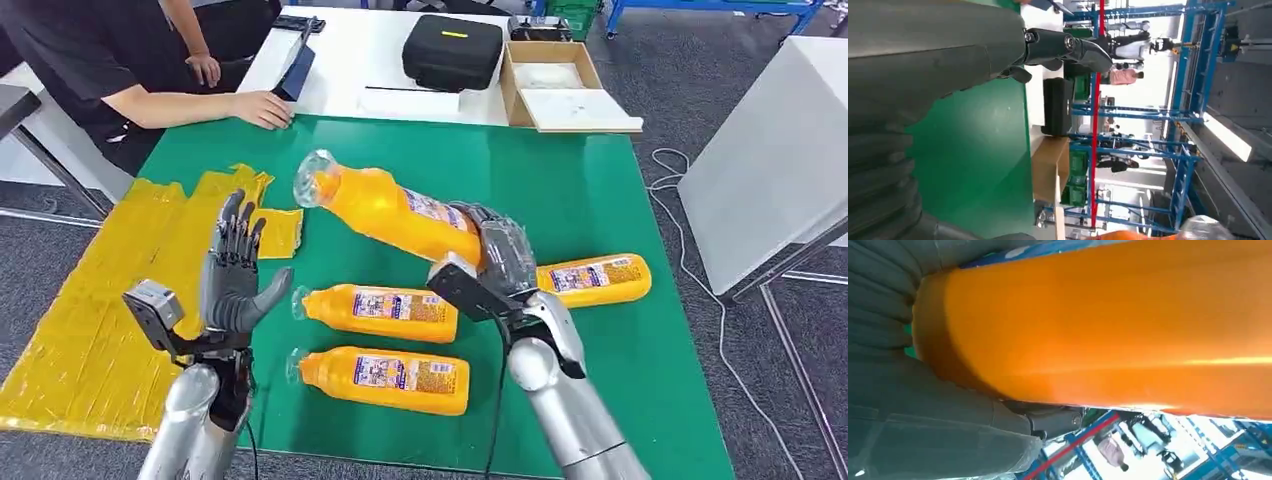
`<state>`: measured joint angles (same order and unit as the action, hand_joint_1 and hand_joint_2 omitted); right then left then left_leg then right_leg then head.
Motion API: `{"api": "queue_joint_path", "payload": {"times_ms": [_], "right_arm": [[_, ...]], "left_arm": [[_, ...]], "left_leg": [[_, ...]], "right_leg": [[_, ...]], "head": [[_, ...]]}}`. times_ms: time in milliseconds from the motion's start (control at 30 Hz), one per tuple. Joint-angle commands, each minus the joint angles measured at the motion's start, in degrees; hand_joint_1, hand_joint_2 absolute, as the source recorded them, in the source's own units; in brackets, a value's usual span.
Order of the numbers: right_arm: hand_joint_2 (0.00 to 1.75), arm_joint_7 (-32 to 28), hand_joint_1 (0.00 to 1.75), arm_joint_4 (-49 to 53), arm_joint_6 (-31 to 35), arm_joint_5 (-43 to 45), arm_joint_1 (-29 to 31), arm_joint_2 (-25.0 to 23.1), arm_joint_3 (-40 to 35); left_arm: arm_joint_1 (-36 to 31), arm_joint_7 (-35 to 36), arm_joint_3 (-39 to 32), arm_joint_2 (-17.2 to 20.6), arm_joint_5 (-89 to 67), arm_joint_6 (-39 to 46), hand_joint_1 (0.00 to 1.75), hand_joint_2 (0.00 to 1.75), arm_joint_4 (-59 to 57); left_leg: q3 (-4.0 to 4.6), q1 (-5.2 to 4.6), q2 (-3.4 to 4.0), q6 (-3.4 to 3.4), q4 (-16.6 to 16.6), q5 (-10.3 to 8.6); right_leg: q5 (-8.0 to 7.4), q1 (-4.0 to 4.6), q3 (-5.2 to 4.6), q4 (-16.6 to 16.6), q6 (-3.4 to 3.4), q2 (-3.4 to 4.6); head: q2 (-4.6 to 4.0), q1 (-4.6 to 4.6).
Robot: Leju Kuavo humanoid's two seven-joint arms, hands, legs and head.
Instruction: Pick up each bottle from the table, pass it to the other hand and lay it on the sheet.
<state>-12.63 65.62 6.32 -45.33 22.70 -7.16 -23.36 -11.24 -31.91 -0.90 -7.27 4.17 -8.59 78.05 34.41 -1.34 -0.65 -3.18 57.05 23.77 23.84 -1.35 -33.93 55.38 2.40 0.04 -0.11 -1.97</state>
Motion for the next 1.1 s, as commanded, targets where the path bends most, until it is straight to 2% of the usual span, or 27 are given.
{"api": "queue_joint_path", "payload": {"times_ms": [33,600,700,800,967,1100], "right_arm": [[1.75,0.4,1.59,-7.3,-0.9,0.9,7.0,-5.4,-2.5],[1.75,0.5,1.59,-7.7,-1.0,1.0,7.7,-5.7,-2.6],[1.75,0.7,1.54,-9.3,-1.0,1.4,9.4,-6.7,-3.0],[1.75,1.2,1.59,-10.9,-1.1,2.0,10.3,-7.7,-3.0],[1.75,1.5,1.55,-18.0,-1.7,0.9,9.4,-11.2,-8.4],[1.75,2.0,1.57,-25.1,1.4,1.8,8.7,-12.8,-13.2]], "left_arm": [[-2.5,1.6,5.7,4.2,6.9,-2.0,0.00,1.75,-4.4],[-2.4,1.7,6.4,4.1,7.1,-2.1,0.00,1.75,-4.5],[-3.4,3.4,8.6,3.5,11.5,-6.0,0.00,1.75,-5.4],[-5.5,4.4,11.9,1.8,13.1,-7.3,0.00,1.75,-6.5],[-8.7,5.6,15.0,0.7,16.1,-3.6,0.00,1.75,-5.7],[-9.4,6.6,15.3,0.3,17.1,-3.4,0.00,1.75,-5.5]], "left_leg": [[-0.09,0.08,0.24,0.26,0.0,0.04],[-0.11,0.10,0.08,0.31,0.0,0.03],[-0.08,0.10,0.08,0.29,0.0,0.03],[0.05,0.03,-0.01,0.16,0.0,-0.02],[0.02,0.06,0.00,0.17,0.0,-0.02],[-0.15,0.11,0.21,0.29,0.0,0.03]], "right_leg": [[-0.03,0.08,0.05,0.0,-0.17,0.19],[-0.01,0.09,0.12,0.0,-0.22,0.02],[-0.01,0.09,0.08,0.0,-0.20,0.03],[-0.02,0.02,-0.06,0.0,-0.12,-0.05],[-0.04,0.05,-0.02,0.0,-0.14,-0.03],[-0.07,0.10,0.12,-0.1,-0.30,0.09]], "head": [[0.00,0.00],[0.00,0.02],[0.00,0.02],[0.00,0.02],[0.00,0.04],[0.00,0.00]]}}
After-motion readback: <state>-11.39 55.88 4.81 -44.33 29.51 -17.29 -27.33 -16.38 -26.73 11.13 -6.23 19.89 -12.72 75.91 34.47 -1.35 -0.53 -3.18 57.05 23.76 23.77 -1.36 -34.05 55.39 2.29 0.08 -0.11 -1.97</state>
